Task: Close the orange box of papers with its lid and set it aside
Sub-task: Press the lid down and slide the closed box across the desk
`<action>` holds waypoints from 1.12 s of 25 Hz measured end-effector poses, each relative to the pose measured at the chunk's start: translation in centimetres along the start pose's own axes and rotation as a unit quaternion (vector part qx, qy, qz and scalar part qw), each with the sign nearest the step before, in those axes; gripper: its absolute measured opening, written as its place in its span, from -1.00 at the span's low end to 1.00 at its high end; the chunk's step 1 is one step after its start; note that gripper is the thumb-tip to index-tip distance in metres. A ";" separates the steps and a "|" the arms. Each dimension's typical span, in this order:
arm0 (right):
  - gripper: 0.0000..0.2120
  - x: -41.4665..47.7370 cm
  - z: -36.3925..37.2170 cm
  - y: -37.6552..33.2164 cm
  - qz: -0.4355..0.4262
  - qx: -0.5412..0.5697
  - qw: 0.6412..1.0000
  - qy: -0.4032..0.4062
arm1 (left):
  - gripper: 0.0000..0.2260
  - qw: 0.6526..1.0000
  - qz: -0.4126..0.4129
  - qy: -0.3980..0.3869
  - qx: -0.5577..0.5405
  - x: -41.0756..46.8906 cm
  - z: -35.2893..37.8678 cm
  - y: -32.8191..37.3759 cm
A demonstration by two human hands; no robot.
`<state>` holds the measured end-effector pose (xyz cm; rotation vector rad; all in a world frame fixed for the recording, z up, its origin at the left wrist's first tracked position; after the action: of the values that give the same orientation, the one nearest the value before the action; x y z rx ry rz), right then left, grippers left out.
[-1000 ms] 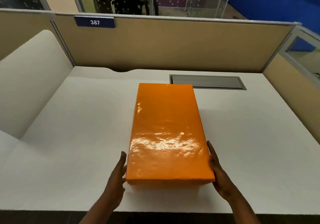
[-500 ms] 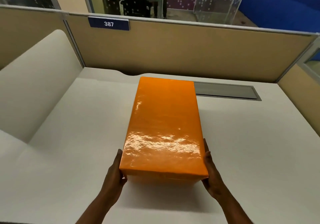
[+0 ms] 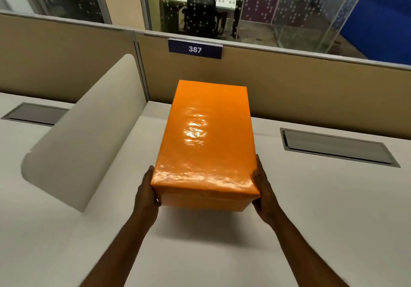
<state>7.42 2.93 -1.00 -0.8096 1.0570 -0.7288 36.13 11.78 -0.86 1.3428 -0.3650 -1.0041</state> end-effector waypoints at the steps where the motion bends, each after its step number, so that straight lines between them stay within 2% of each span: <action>1: -0.31 1.7 1.9 -0.4 -0.002 -0.006 1.000 -0.006 | -0.70 1.000 0.007 0.020 -0.006 1.7 -0.8 1.1; 3: -0.39 4.7 5.0 -0.8 -0.008 -0.009 1.000 -0.013 | -0.69 0.998 0.019 0.058 -0.022 5.0 -2.3 2.5; 7: -0.35 9.7 9.7 -0.8 0.005 -0.024 1.000 -0.013 | -0.76 0.991 0.019 0.116 -0.058 10.1 -5.2 3.1; 13: -0.35 13.9 13.7 -0.2 0.010 -0.031 0.999 -0.007 | -0.85 0.981 0.068 0.145 -0.106 15.1 -7.7 3.4; 19: -0.44 16.1 16.8 0.4 0.010 -0.034 0.999 0.005 | -0.61 0.984 0.146 0.085 -0.064 18.1 -8.9 4.6; 22: -0.44 17.0 17.6 0.7 0.006 -0.038 0.999 0.016 | -0.73 0.979 0.196 0.054 0.015 18.4 -9.4 4.7; 23: -0.46 17.2 17.8 0.7 0.005 -0.041 0.999 0.021 | -0.67 0.975 0.209 0.046 0.055 18.3 -9.4 4.7; 25: -0.50 17.6 18.2 0.6 0.004 -0.055 0.998 0.031 | -0.45 0.966 0.225 0.061 0.109 17.9 -9.4 4.5; 28: -0.43 18.3 18.9 0.4 -0.006 -0.089 0.995 0.039 | -0.37 0.964 0.215 0.106 0.113 17.9 -9.4 4.5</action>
<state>31.12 -8.00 -4.49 -0.9467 1.2007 -0.6881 54.74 3.50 -4.71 1.4768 -0.5923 -0.4622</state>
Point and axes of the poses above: each hand's wrist, its own x-axis towards the middle knuckle, its own z-axis out of the palm, y = z × x, the point moved 4 cm from there along x, towards the middle knuckle, and after that the axes turned 14 degrees about z, right-handed, at the moved point
